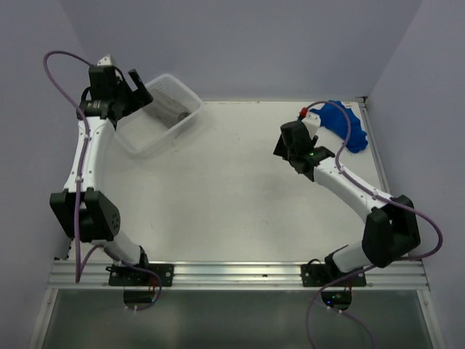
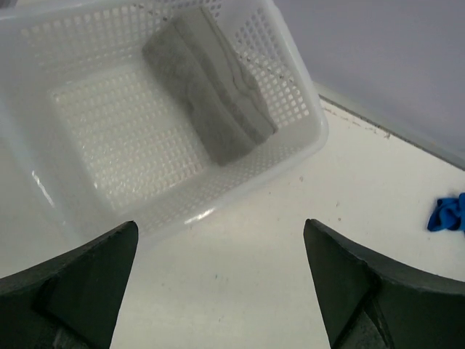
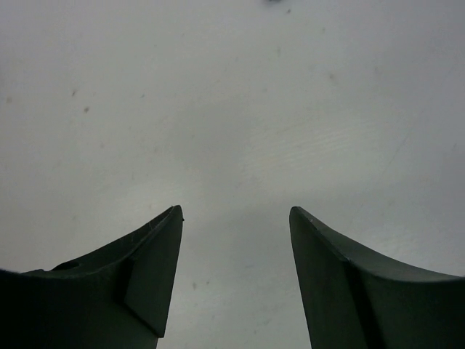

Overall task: Roll the towels
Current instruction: Grab a towel with the right arm

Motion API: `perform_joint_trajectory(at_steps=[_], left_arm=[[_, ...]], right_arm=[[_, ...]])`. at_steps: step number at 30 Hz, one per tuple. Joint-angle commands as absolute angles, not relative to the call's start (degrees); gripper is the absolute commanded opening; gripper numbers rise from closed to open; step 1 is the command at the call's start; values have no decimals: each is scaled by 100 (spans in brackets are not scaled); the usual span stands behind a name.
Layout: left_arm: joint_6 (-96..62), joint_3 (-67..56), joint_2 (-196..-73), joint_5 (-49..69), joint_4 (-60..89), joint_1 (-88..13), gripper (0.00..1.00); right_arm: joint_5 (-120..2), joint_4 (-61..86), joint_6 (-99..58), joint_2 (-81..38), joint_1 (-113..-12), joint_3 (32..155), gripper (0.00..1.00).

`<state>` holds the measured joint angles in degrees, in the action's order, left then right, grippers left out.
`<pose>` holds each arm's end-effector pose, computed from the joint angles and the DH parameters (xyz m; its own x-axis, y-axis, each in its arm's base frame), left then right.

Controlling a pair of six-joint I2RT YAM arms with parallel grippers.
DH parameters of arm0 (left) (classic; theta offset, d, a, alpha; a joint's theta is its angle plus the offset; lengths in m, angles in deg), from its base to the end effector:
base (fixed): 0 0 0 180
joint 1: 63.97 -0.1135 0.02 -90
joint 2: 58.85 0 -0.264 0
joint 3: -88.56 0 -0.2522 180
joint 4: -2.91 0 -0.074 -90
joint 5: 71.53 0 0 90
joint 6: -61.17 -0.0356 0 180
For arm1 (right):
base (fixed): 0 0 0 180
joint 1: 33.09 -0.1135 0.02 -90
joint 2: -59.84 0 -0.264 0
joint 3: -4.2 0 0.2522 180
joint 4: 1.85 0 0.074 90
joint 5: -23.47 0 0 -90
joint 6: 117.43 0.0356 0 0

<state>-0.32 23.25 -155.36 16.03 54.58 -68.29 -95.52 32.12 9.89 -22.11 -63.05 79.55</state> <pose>0.3800 0.0272 0.3940 -0.4645 -0.5133 -0.7216 -0.2976 0.8580 -0.4187 0.2802 0.1416 0.2775 -0.5196 0.3126 -0.7952 0.2479 0.9458 0.2099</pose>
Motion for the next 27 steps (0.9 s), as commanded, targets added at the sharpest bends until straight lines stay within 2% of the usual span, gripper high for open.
perform_joint_trajectory(at_steps=[1,3,6,12,17,24,27], left_arm=[[-221,902,-14115,1628,4543,-6740,100],[-97,-80,-13378,1574,3892,-6477,100],[-272,-908,-12883,1758,3513,-5757,100],[-783,-2316,-12398,2620,2862,-5026,100],[-774,-2064,-12644,2577,3082,-4912,100],[-914,-2011,-12828,2691,3135,-4499,100],[-932,-1958,-12899,2682,3170,-4437,100]], right_arm=[[-9491,3151,387,-3022,-5518,8869,61],[-9527,3160,124,-3801,-5227,9631,58],[-9422,3599,-27,-4944,-4919,10890,56],[-9377,4292,-387,-6564,-4777,13009,53],[-9597,4680,-502,-7663,-4724,13968,52],[-9957,4820,-678,-8386,-4566,14795,52],[-9940,4821,-660,-8448,-4513,14796,51]])
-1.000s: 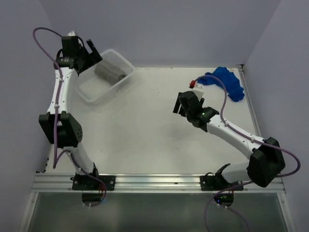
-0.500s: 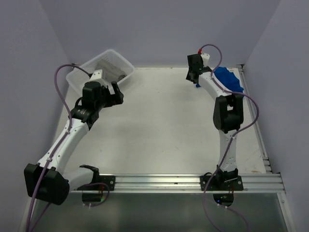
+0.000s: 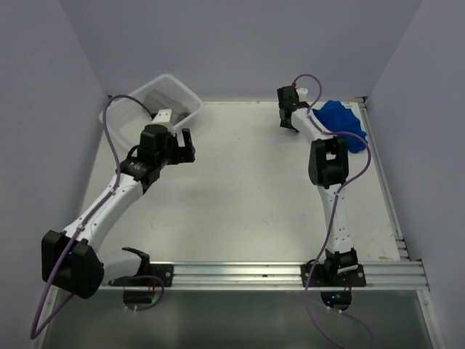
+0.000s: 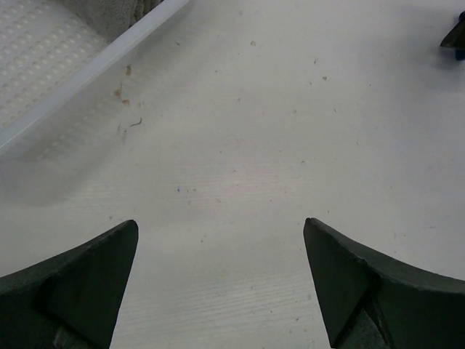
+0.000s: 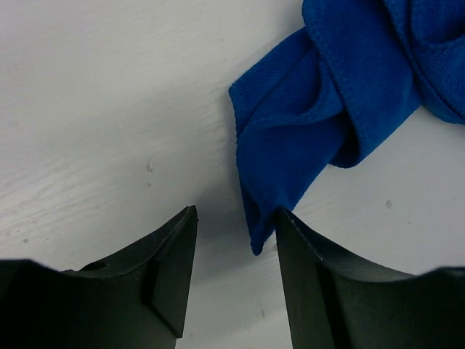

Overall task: Roll the towels
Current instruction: Grab a towel with the right arm, then move the towel to the center of the board

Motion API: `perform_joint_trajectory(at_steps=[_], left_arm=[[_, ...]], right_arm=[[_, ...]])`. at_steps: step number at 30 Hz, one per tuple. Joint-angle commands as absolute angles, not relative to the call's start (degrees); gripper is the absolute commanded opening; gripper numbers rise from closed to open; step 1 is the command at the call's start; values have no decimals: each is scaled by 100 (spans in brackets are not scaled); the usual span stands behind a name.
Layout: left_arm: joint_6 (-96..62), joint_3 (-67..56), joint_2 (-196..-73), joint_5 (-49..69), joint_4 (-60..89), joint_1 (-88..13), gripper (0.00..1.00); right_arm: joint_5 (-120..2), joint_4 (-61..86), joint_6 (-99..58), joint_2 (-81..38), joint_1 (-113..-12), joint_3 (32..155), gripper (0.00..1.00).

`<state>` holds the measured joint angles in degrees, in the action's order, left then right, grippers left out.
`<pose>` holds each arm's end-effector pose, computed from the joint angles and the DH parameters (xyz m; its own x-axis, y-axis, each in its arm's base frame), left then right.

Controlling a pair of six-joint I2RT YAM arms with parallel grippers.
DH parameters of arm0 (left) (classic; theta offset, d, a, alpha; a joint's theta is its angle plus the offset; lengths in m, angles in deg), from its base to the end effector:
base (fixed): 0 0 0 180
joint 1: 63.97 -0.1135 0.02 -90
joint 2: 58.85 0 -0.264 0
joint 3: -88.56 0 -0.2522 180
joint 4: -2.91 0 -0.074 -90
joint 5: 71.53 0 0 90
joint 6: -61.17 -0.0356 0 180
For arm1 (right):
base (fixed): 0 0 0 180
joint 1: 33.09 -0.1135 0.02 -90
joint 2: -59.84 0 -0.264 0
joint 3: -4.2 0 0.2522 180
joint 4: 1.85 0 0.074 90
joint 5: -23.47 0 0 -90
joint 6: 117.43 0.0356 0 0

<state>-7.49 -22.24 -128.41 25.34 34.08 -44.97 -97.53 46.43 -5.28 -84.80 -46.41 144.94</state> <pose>0.2597 -0.0849 0.3021 -0.5431 -0.1951 -0.8167 0.0313 0.9672 -0.2519 0.5404 0.1091 0.1666 -0.6705 0.1734 -0.7213 0.3916 0.9086 -0.1456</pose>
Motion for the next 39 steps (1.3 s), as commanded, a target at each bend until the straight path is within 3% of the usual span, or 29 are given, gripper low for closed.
perform_joint_trajectory(at_steps=[1,4,6,11,20,27,34,39], left_arm=[[-932,-1949,-12908,2665,3179,-4437,100],[-949,-1923,-12978,2664,3187,-4420,99],[-958,-1897,-13022,2787,3240,-4420,99],[-958,-1879,-13005,2744,3197,-4420,100],[-888,-1905,-12601,3138,3258,-4499,100],[-712,-2011,-12196,3473,3267,-4912,100],[-730,-2055,-12047,3561,3258,-4921,100],[-747,-2090,-12055,3368,3188,-4921,100]], right_arm=[[-9861,4760,-652,-8465,-4504,14769,50],[-9808,4751,-634,-8588,-4478,14778,42],[-9764,4751,-652,-8632,-4460,14830,26],[-9676,4637,-704,-8212,-4460,14490,1],[-9141,4767,-1160,-6298,-5136,13460,0],[-8877,5568,-926,-4515,-6998,13188,0],[-8331,5682,33,-2064,-7194,12265,0],[-8339,5472,271,-645,-7194,10816,0]])
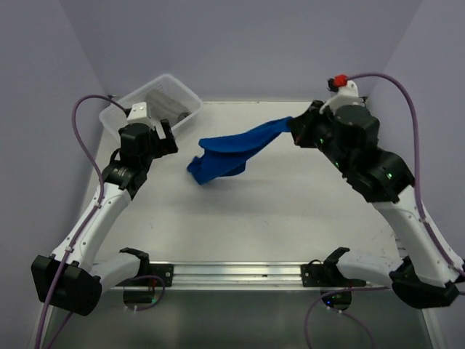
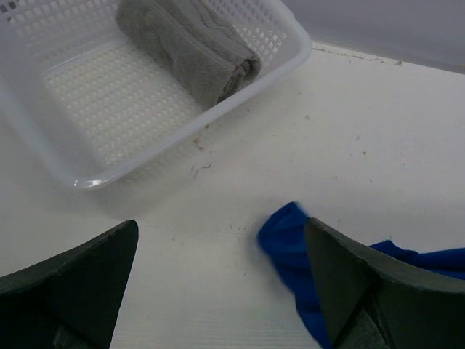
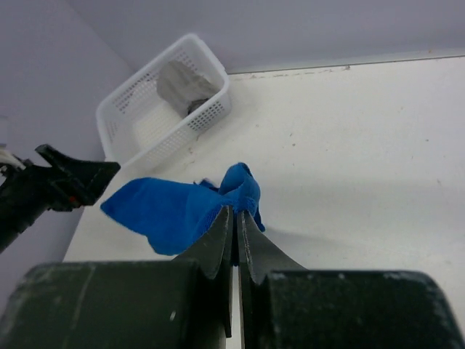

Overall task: Roll the towels
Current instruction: Move the towel to the center of the board

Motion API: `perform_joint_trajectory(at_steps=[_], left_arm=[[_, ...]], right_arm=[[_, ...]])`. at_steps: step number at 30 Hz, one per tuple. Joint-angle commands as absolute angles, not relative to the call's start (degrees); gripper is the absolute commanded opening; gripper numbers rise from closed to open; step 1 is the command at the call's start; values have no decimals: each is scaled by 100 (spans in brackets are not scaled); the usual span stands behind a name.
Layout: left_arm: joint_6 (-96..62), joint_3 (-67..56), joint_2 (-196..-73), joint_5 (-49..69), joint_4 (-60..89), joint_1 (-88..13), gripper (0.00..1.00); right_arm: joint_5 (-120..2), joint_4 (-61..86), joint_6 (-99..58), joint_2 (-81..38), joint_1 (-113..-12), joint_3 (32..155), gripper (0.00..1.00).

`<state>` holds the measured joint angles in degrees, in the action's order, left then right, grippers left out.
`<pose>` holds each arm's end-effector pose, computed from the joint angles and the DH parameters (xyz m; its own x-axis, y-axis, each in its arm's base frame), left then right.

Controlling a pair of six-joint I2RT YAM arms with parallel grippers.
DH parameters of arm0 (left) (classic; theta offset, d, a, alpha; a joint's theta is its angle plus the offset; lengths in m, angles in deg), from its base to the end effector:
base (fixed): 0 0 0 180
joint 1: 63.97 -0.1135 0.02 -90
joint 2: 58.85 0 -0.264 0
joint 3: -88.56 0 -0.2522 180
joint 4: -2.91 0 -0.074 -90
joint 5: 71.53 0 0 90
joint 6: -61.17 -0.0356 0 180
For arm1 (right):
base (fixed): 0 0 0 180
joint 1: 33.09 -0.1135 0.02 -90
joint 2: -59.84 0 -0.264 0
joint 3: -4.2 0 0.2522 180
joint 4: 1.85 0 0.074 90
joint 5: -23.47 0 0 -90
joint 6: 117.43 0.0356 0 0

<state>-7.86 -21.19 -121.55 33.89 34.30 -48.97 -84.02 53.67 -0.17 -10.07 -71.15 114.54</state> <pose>0.2420 -0.0550 0.3375 -0.3698 -0.2581 -0.8926 -0.1261 0.9657 -0.2270 0.1842 0.1306 0.4969 -0.3469 0.2832 -0.8941 -0.2257 0.9001 0.3727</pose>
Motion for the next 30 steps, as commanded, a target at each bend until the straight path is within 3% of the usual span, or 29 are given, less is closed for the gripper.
perform_joint_trajectory(at_steps=[1,10,22,30], left_arm=[[-739,-2090,-12099,3315,3187,-4921,100],[-747,-2125,-12353,2815,3117,-4912,100],[-476,-1932,-13451,1602,3696,-4886,98],[87,-2678,-13602,1126,3627,-4798,83]], right_arm=[[-8401,5471,306,-338,-7185,10318,0],[-8727,5269,1211,1000,-7010,7512,0],[-8956,5024,825,563,-5709,6991,0],[-8613,4409,632,113,-5349,6701,0]])
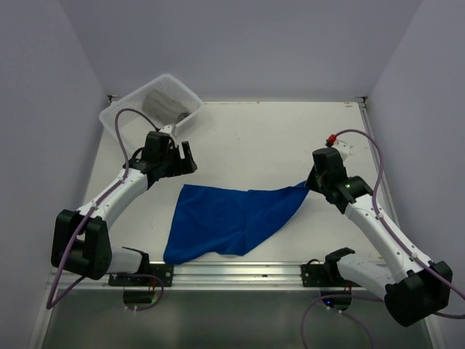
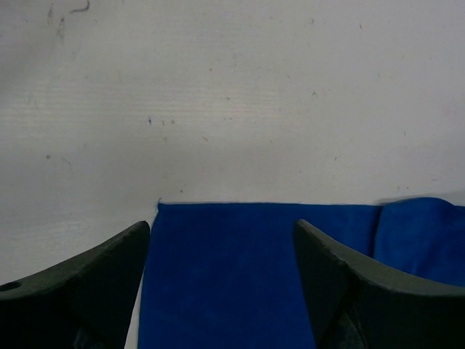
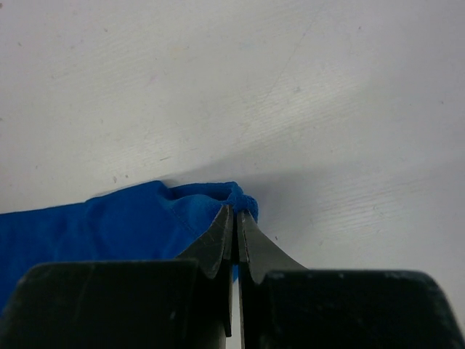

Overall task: Roll the towels
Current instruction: Move the towel to the center of the board

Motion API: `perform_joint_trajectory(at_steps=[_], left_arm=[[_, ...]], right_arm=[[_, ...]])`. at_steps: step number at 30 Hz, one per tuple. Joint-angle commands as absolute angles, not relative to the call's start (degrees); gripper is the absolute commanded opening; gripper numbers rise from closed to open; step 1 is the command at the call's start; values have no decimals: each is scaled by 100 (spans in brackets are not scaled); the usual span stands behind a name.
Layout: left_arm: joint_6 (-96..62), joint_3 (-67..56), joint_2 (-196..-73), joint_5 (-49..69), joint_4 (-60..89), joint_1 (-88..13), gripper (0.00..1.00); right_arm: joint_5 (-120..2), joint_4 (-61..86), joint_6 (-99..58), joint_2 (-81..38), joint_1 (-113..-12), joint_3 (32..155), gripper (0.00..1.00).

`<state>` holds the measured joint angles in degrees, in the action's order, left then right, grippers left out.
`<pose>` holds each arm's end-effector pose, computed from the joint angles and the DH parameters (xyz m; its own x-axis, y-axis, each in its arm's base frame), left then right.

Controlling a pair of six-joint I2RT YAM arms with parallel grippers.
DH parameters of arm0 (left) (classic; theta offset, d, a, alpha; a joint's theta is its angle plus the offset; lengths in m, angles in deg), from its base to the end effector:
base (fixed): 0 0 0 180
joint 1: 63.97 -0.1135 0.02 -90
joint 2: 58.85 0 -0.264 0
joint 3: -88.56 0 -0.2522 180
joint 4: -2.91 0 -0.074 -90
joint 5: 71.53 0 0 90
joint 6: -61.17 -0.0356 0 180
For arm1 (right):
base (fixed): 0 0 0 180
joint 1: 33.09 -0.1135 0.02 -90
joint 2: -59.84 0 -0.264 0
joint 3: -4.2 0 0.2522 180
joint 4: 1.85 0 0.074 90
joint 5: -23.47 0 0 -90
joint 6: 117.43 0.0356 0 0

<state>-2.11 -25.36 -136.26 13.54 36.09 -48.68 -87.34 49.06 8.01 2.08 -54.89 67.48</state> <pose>0.2768 -0.0788 0.2449 -0.7487 -0.2597 -0.6099 -0.0166 0.9271 -0.3745 0.1955 0.0646 0.2847 -0.6055 0.3416 -0.7188 0.2892 0.9359 0.2012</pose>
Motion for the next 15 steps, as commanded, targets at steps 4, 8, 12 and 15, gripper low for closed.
perform_joint_trajectory(at_steps=[4,8,12,15], left_arm=[[201,-2828,-13847,1537,3662,-4693,63],[351,-3012,-14059,1821,3636,-4596,48],[413,-3153,-14243,2251,3530,-4543,48],[465,-3127,-14454,2462,3460,-4534,48]], right_arm=[[-8148,4154,597,-159,-5059,6657,0],[-7901,3960,561,-414,-4804,6718,0],[-7752,3741,535,-695,-4768,6771,0],[-7620,3609,526,-853,-4759,6789,0]])
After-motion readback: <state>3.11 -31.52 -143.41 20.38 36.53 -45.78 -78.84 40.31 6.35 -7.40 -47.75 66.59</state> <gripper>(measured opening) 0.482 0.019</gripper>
